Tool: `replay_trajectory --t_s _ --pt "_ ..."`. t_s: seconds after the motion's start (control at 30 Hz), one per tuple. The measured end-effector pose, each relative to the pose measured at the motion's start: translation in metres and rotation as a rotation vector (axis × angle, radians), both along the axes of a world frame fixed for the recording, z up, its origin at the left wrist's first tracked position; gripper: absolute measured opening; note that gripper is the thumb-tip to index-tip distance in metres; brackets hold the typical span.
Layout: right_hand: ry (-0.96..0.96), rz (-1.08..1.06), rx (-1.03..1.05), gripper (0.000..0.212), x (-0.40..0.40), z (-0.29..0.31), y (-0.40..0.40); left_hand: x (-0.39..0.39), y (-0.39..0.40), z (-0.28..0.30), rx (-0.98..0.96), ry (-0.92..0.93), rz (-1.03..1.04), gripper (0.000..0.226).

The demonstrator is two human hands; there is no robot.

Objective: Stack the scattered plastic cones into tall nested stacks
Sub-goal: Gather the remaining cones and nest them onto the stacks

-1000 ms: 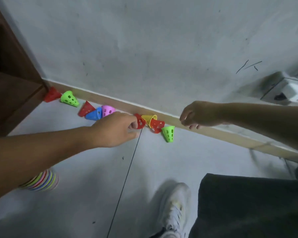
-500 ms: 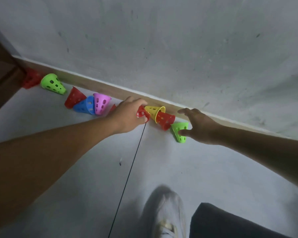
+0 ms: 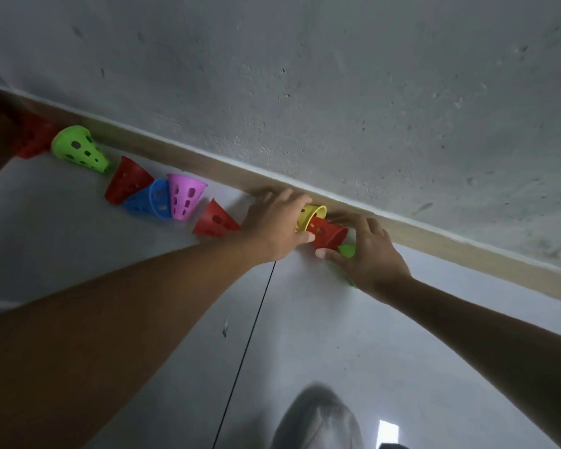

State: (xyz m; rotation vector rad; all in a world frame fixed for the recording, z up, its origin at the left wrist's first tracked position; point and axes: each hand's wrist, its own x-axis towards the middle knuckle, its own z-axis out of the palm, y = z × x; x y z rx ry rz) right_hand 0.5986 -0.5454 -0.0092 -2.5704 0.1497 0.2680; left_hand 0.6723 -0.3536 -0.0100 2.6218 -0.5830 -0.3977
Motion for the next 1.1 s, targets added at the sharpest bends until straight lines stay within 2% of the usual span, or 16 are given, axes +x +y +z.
replay_trajectory --t_s 0.23,0.43,0.7,0.83,1.1 --pt "-0.038 -0.006 -0.027 0.075 -0.005 -0.013 0.005 0.007 0.003 -0.012 -0.023 0.023 -0.019 0.058" --pt "0.026 -0.026 -0.026 0.077 -0.022 -0.015 -0.003 0.01 0.011 -0.023 -0.041 0.085 -0.115 0.068" --pt "0.071 -0.092 0.031 0.08 -0.048 -0.007 -0.03 0.007 0.007 -0.02 -0.011 0.084 -0.124 0.087" --pt "0.067 -0.091 0.037 0.083 -0.054 0.01 -0.036 0.002 0.01 -0.004 0.091 0.112 -0.137 0.078" --pt "-0.062 -0.152 0.12 0.085 -0.045 0.076 -0.033 -0.011 0.024 0.079 0.122 -0.021 -0.187 0.075"
